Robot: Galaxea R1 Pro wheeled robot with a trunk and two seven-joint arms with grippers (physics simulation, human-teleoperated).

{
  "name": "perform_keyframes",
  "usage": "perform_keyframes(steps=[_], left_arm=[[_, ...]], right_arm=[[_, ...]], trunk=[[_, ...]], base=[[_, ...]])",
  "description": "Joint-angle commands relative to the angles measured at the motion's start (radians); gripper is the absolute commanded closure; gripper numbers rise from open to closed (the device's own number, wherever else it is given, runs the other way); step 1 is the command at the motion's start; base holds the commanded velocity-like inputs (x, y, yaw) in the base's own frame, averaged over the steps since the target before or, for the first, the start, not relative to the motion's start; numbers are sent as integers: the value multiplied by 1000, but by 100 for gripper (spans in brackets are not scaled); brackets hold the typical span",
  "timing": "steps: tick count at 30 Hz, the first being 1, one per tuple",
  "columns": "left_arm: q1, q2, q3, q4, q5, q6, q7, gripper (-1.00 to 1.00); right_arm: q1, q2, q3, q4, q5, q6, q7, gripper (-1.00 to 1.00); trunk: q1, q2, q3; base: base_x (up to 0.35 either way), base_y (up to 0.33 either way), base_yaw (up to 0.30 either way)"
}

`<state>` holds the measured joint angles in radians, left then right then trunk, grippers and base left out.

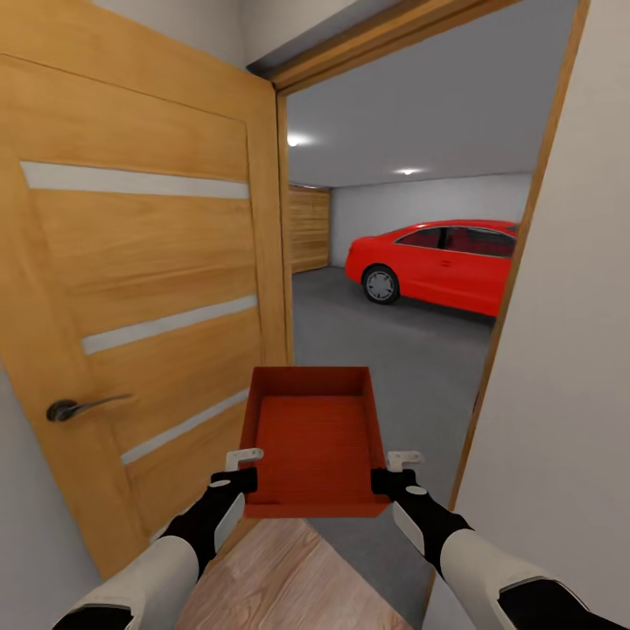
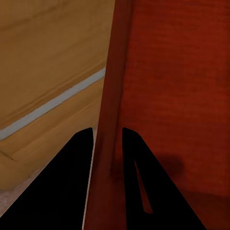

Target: Move the two storage containers from the living room to the garage. In the garage, place one container on the floor and stack the other container on top of it (either order is fine).

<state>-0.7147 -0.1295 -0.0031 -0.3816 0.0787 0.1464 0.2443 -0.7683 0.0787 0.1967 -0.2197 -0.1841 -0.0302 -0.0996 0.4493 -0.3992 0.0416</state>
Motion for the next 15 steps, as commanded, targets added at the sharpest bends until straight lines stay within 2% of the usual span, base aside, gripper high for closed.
perform_keyframes(steps=[1,15], left_arm=[[0,33,18,-10,-17,-7,41,100],[0,33,18,-10,-17,-7,41,100]], right_arm=[[0,-5,-16,3,-11,-4,-8,100],[0,-6,-16,3,-11,-5,-8,100]], trunk=[[1,-1,0],[1,-1,0]], base=[[228,185,-231],[211,173,-230]])
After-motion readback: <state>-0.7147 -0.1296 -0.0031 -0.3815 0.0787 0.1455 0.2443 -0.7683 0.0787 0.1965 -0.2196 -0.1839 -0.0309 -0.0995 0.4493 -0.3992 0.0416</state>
